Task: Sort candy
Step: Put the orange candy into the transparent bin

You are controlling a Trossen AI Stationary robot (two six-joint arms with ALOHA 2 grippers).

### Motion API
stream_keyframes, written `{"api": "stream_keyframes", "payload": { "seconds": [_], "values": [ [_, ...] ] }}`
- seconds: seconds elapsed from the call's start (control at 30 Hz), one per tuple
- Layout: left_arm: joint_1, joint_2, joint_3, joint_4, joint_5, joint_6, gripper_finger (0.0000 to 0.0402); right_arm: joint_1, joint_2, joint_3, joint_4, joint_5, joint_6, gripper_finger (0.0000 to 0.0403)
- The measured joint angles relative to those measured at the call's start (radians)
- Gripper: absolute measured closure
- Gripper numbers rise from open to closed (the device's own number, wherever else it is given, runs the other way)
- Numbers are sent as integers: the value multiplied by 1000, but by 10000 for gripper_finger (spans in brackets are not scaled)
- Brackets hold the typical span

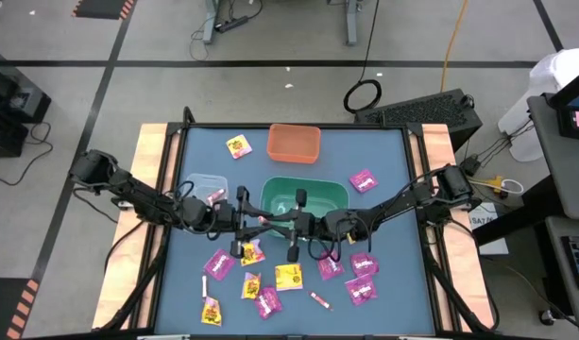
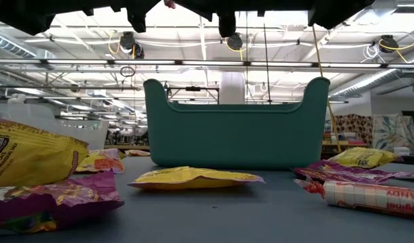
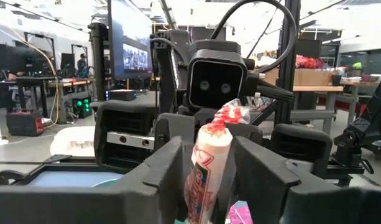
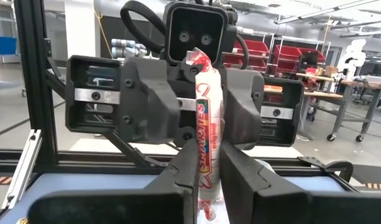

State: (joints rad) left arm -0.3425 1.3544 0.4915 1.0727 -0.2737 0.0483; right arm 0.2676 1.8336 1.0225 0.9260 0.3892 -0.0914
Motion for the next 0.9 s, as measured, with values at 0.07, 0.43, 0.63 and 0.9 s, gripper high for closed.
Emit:
{"api": "stream_keyframes", "payload": {
  "seconds": [0.07, 0.43, 0.63, 0.9],
  "values": [
    [0, -2, 0, -4, 0, 0, 273, 0, 0, 0, 0, -3, 0, 364],
    [0, -17, 0, -33, 0, 0, 326, 1, 0, 0, 0, -3, -3, 364],
    [0, -17, 0, -36, 0, -9, 327, 3, 0, 0, 0, 21, -3, 361],
    [1, -44, -1, -100, 5, -15, 328, 23, -7, 0, -61, 126, 0, 290]
  ]
}}
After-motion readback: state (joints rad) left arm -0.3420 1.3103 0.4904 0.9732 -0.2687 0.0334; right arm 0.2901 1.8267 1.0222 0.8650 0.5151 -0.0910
